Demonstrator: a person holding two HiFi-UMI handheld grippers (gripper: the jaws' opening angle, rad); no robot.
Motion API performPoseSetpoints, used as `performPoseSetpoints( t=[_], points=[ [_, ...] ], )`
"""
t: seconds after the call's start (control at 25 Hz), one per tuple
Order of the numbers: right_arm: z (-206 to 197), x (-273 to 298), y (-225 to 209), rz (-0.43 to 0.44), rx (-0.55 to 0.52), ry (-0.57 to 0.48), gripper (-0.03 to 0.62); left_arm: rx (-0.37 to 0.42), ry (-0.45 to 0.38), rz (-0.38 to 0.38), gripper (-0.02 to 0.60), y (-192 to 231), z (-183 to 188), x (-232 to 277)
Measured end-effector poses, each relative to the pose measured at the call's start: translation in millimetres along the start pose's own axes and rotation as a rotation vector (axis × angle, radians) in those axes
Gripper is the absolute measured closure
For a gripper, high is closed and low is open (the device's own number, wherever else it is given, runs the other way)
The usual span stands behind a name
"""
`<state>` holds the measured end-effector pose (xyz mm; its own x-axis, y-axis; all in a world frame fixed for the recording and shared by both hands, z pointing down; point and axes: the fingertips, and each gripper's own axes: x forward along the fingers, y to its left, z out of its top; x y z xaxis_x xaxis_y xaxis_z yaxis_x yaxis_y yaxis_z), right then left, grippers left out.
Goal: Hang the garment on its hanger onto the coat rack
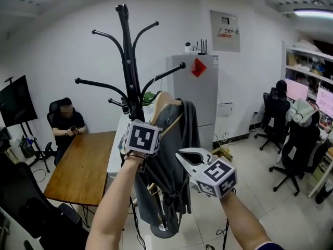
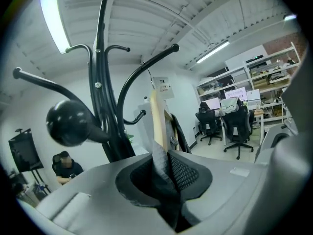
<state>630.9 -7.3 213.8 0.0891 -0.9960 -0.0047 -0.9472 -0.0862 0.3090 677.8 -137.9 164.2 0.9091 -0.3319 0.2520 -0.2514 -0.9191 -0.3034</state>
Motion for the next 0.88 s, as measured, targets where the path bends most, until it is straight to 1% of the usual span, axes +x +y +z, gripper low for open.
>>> performPoseSetpoints(
  t=[0.24, 0.4, 0.52, 0.72, 0.88],
  points=[
    [-5.5, 8.9, 14.0, 0.040, 0.020, -0.005, 0.591, -0.058, 0.064, 0.050, 0.511, 23.3, -36.3, -3.6],
    [-2.8, 14.8, 19.5, 0.055, 0.023, -0.009, 0.591, -0.072, 0.101, 0.070, 0.509, 31.0, -53.5, -3.4],
    [-2.9, 17.1, 23.8, 0.062, 0.027, -0.010, 0.591, -0.089, 0.110, 0.063, 0.510, 31.4, -61.5, -3.5],
    [-7.1, 19.8, 27.9, 0.060, 0.034, -0.003, 0.591, -0.102, 0.148, 0.072, 0.510, 37.4, -86.8, 0.7],
    [-10.5, 22.9, 28.9, 0.059, 0.038, 0.005, 0.591, -0.117, 0.140, 0.047, 0.509, 30.1, -93.0, 5.8]
  ],
)
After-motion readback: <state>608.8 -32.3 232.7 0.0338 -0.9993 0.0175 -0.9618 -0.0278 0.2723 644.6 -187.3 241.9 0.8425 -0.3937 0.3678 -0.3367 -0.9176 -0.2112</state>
